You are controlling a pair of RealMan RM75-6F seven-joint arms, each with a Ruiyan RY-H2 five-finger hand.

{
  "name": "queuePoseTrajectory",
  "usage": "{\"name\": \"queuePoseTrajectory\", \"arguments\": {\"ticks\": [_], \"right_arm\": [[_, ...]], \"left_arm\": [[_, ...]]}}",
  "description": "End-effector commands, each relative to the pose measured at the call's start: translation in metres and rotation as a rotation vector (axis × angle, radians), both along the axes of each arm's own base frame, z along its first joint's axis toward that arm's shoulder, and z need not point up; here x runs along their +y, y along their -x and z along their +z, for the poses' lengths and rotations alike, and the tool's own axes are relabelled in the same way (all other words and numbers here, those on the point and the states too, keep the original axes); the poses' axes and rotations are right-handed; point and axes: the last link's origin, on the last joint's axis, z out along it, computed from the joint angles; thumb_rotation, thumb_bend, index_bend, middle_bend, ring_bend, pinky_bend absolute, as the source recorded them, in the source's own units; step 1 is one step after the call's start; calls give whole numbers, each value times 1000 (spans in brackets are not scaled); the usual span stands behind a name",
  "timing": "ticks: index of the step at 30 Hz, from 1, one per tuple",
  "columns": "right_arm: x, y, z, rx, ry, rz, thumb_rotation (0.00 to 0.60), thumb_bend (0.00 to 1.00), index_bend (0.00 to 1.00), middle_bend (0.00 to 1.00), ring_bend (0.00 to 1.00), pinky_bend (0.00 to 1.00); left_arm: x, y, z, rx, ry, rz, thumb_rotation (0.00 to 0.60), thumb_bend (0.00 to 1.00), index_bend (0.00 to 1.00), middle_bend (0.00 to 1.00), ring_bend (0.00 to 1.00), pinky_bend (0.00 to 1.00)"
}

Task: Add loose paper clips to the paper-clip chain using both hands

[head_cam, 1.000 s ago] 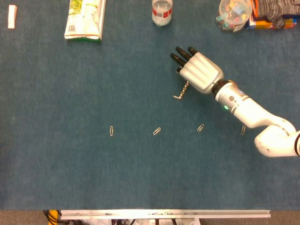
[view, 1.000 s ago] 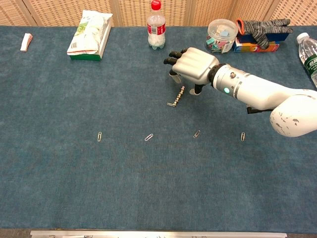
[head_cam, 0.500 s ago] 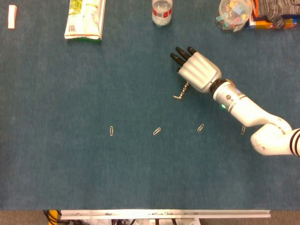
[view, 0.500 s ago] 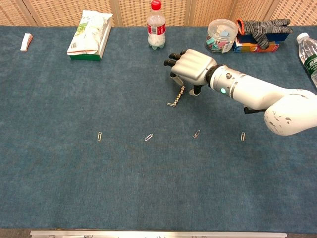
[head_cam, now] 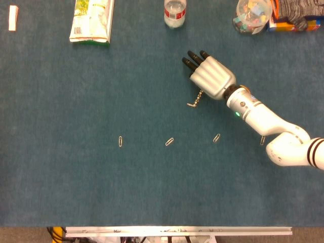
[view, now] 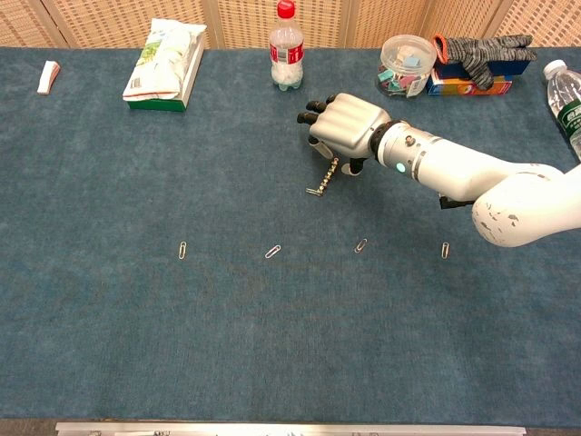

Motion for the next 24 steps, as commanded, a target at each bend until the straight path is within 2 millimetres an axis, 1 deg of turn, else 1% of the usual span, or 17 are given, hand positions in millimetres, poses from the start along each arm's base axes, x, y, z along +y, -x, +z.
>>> {"name": "queuePoseTrajectory", "arguments": {"ticks": [1, 24], "right_arm": [[0, 0, -2, 4, -3, 0, 600, 214, 523, 104, 20, 195], [-1, -2, -6, 18, -5, 0, 600, 214, 528, 104, 20, 194]], "left_arm": [[0, 0, 0, -1, -1, 1, 600, 225, 282, 82, 0, 56], [0, 0, 0, -3, 0, -1, 600, 225, 290, 82, 0, 56]]}}
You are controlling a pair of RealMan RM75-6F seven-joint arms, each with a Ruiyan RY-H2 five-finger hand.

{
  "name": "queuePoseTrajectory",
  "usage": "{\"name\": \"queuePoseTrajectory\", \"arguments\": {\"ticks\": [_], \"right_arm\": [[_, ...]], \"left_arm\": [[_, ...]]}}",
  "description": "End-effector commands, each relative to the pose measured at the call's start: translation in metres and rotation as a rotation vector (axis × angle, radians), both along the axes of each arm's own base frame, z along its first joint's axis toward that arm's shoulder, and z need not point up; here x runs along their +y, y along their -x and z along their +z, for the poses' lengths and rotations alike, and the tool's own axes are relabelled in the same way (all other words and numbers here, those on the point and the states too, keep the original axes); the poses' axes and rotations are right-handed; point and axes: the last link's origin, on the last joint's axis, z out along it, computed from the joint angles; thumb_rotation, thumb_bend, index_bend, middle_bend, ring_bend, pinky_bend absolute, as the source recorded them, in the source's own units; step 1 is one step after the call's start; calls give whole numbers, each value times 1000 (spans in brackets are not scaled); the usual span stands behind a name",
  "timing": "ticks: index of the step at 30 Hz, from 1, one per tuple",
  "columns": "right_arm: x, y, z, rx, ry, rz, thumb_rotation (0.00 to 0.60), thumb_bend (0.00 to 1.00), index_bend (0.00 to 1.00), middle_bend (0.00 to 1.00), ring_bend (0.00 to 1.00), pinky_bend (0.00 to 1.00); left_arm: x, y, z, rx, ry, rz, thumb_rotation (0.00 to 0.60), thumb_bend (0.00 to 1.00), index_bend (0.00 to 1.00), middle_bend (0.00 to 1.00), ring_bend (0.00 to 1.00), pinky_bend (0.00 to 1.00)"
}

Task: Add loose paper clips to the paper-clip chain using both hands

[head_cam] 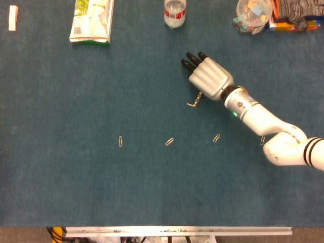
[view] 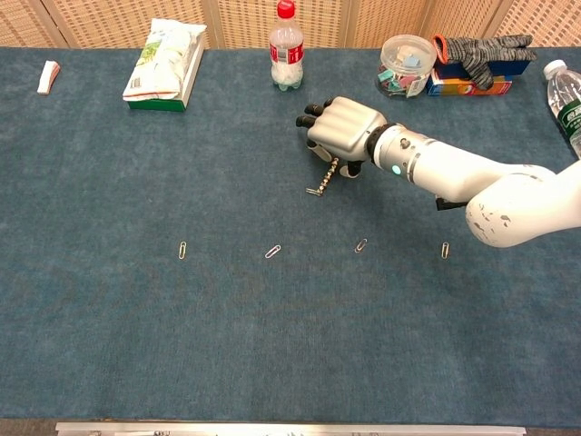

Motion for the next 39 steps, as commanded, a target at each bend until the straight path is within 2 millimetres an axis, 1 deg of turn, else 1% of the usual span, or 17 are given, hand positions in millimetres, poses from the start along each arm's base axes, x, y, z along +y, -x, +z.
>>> {"name": "queuePoseTrajectory", "arguments": {"ticks": [1, 17, 25, 33, 39], "right_arm": [[0, -1, -1, 1, -1, 0, 600, 214, 528, 104, 20, 194], [-2, -6, -5, 19, -9, -2, 600, 225, 528, 104, 20, 191], [-1, -6, -5, 29, -14, -5, 600, 232, 528, 98, 10, 171], [-1, -7, -6, 30, -15, -4, 600, 290, 528, 97, 6, 165], [0, -7, -6, 34, -13, -3, 600, 302, 542, 97, 5, 163]], "left_arm": [[0, 0, 0, -1, 0, 0, 600, 225, 290, 82, 0, 56], [0, 0, 1, -1, 0, 0, 600, 225, 290, 82, 0, 56], [0, 0, 0, 0, 3, -2, 600, 225, 290, 82, 0, 56], [0, -1, 0, -1, 3, -4, 600, 225, 290, 82, 0, 56], [0, -1, 0, -2, 5, -4, 600, 225, 290, 82, 0, 56]]}}
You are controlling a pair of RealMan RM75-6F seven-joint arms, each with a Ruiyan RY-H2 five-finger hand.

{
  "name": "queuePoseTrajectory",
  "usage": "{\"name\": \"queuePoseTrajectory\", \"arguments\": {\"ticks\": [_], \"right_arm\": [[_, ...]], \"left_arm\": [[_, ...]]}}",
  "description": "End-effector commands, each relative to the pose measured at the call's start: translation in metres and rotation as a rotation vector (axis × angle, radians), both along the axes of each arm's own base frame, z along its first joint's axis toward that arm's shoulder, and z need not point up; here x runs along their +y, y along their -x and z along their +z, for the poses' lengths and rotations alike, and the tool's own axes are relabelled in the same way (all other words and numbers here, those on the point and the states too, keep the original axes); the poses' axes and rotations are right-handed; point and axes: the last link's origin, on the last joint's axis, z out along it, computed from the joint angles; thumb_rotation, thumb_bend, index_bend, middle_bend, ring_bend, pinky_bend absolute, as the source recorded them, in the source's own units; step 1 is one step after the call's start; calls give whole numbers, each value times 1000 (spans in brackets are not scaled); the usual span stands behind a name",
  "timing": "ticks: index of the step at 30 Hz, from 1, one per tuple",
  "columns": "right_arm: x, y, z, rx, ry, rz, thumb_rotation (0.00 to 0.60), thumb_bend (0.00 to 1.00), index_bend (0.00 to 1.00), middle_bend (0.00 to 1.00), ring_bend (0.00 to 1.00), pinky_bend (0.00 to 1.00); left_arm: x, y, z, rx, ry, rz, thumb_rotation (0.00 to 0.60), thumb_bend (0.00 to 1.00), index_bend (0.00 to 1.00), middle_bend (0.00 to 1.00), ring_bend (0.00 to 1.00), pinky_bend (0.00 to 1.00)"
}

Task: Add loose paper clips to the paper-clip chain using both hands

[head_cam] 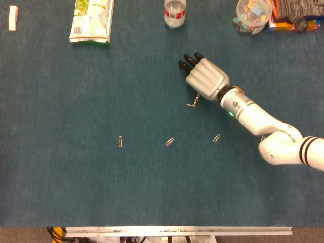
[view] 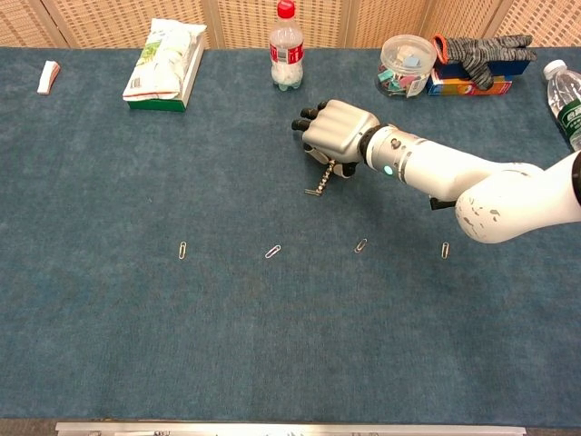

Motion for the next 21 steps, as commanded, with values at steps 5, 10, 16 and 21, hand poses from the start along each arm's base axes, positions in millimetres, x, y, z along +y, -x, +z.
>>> {"name": "queuePoseTrajectory", "arguments": {"ticks": [5, 10, 16, 21], "right_arm": [[1, 2, 1, 4, 7, 3, 600, 305, 551, 97, 4, 161], [2, 2, 7, -4, 19, 14, 600, 306, 559, 97, 4, 161], [6, 1, 18, -22, 30, 27, 600, 307, 566, 97, 4, 161], [11, 1, 28, -32, 37, 39, 600, 307, 569, 97, 4, 161]], "left_arm": [[0, 0, 0, 0, 1, -1, 600, 225, 291, 82, 0, 56], [0, 0, -1, 1, 2, -1, 600, 225, 290, 82, 0, 56], [0, -1, -2, 4, 6, -4, 600, 225, 290, 82, 0, 56], [0, -1, -3, 6, 9, -6, 600, 225, 290, 82, 0, 56]]}}
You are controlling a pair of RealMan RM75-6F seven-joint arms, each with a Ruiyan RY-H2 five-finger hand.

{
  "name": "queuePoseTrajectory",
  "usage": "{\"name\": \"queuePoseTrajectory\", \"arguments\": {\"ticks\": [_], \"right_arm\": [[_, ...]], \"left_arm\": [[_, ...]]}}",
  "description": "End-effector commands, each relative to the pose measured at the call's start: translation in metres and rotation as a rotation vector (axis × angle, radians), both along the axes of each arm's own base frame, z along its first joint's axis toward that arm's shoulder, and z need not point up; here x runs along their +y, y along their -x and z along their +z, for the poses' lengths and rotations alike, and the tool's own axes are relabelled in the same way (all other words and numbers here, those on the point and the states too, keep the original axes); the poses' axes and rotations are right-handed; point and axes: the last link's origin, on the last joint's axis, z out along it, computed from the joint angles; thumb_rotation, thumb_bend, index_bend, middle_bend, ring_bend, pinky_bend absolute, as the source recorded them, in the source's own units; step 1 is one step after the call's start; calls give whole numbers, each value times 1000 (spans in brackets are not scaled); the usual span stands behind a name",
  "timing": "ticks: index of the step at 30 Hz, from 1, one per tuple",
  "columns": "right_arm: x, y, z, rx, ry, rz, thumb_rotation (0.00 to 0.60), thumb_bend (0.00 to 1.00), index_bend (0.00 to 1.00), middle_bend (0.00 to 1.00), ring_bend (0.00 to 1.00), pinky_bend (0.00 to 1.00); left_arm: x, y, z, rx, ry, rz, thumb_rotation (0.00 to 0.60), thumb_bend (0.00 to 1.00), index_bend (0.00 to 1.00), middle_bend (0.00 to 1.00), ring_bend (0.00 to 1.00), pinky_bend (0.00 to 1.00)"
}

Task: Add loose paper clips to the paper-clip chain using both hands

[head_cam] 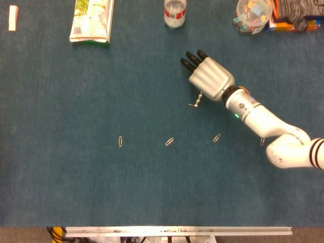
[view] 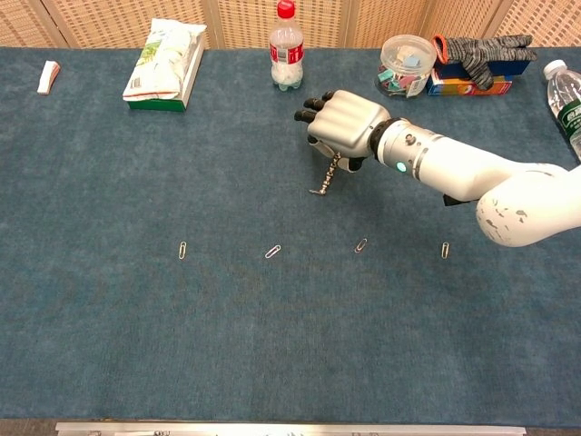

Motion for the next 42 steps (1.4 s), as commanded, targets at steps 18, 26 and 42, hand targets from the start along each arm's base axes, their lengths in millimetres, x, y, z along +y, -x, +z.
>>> {"name": "queuePoseTrajectory", "arguments": {"ticks": [18, 26, 42], "right_arm": [[24, -12, 35, -30, 22, 56, 600, 307, 570, 97, 3, 161], [37, -12, 50, -44, 29, 61, 600, 308, 570, 97, 3, 161], [72, 2, 79, -82, -13, 70, 600, 309, 574, 97, 3, 161]], "left_arm": [[-2, -3, 0, -3, -2, -11, 600, 225, 290, 82, 0, 56], [-4, -5, -1, 2, 2, -21, 600, 226, 291, 82, 0, 56], [-4, -7, -1, 16, -5, -22, 600, 225, 296, 82, 0, 56]]}}
